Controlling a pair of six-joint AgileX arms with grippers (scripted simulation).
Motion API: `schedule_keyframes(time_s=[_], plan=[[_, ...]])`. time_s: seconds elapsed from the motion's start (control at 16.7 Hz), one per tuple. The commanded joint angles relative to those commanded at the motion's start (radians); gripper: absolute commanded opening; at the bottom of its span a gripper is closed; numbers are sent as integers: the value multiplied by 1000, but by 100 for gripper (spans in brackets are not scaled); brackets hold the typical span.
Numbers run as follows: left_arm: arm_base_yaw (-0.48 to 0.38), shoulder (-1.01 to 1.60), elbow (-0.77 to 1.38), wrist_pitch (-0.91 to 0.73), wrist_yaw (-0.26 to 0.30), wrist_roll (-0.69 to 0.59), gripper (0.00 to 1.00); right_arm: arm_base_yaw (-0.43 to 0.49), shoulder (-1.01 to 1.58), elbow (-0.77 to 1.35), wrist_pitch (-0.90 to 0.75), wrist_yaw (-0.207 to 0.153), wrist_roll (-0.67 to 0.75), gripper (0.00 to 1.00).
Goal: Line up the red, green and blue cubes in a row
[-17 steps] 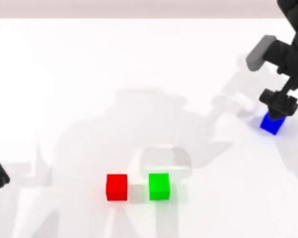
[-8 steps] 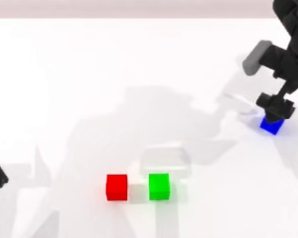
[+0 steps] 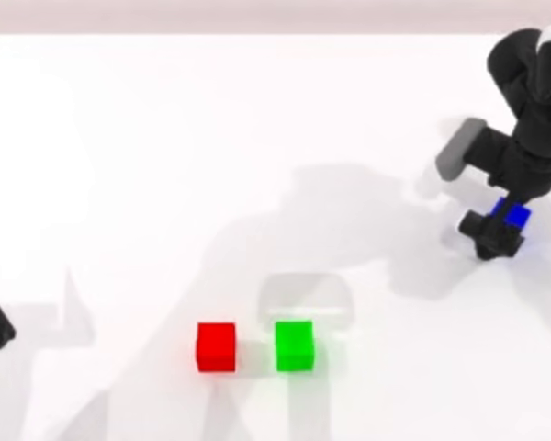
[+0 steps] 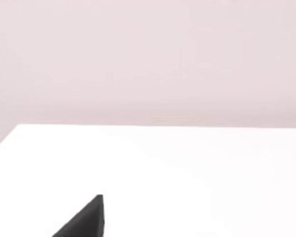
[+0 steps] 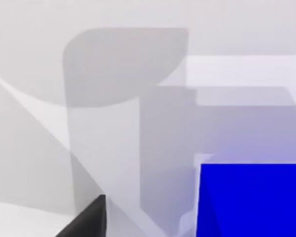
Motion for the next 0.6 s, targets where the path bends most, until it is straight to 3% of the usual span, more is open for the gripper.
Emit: schedule_keyframes(time_s=[0.18, 0.6], plan=[[0, 0, 0, 0, 0, 0, 100, 0, 0, 0, 0, 0, 0, 100], [0, 0, 0, 0, 0, 0, 100, 0, 0, 0, 0, 0, 0, 47]])
